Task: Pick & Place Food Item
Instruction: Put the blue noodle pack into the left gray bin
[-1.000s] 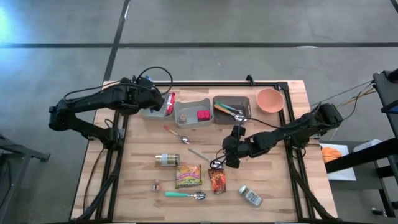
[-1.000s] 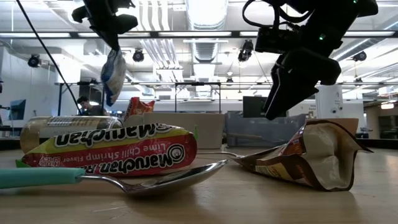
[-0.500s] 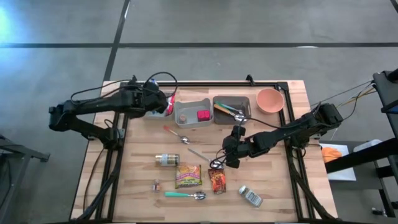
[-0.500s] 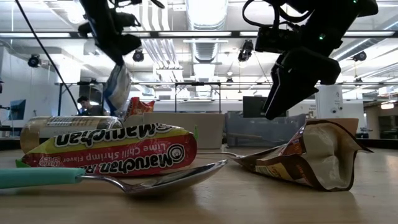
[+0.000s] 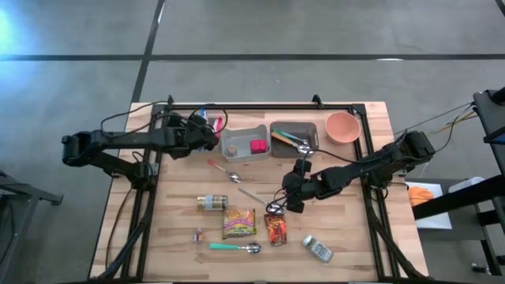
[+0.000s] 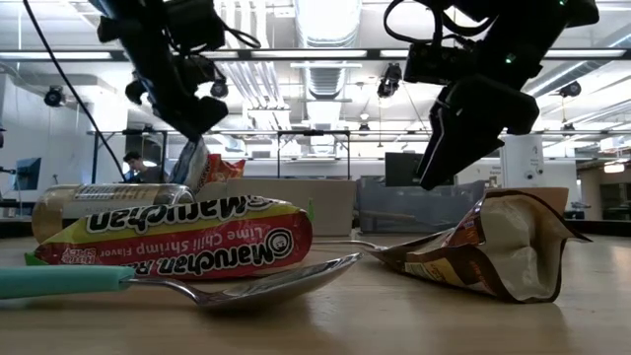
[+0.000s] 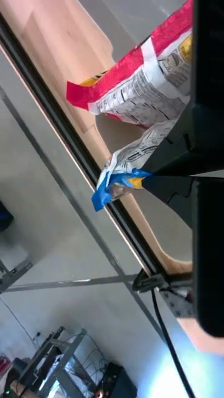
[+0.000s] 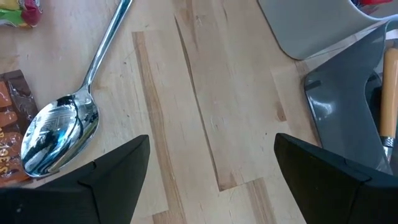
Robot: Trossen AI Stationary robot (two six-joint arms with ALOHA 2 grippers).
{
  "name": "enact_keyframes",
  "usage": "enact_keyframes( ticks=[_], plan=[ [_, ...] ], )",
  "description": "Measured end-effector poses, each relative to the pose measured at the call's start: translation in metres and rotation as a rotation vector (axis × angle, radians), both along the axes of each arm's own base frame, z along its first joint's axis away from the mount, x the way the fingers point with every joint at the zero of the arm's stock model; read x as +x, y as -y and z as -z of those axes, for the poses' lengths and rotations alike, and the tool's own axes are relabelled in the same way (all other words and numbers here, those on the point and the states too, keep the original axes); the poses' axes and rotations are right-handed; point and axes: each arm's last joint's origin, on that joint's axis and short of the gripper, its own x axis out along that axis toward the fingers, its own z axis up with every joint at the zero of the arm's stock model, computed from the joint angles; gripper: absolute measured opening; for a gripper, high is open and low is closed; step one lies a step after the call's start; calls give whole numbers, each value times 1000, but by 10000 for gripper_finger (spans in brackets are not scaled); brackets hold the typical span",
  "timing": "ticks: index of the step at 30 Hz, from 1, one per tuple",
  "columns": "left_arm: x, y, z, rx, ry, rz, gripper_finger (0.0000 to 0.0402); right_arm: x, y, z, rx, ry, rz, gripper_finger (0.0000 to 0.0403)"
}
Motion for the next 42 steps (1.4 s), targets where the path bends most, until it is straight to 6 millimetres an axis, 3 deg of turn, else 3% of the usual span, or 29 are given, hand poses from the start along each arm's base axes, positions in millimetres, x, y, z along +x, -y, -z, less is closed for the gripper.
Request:
enact_keyframes(
  ticks=[10,26,42],
  plan=[
    [0,2,23,-41,50,59,0,2,0,-1,-4,13,-15,343],
    [2,4,24,-119,118,82,0,4,-1,-2,-8,34,-33,343],
    [7,-8,15,-13,251,-1,0,2,-1,1,-10,35,-36,343]
  ],
)
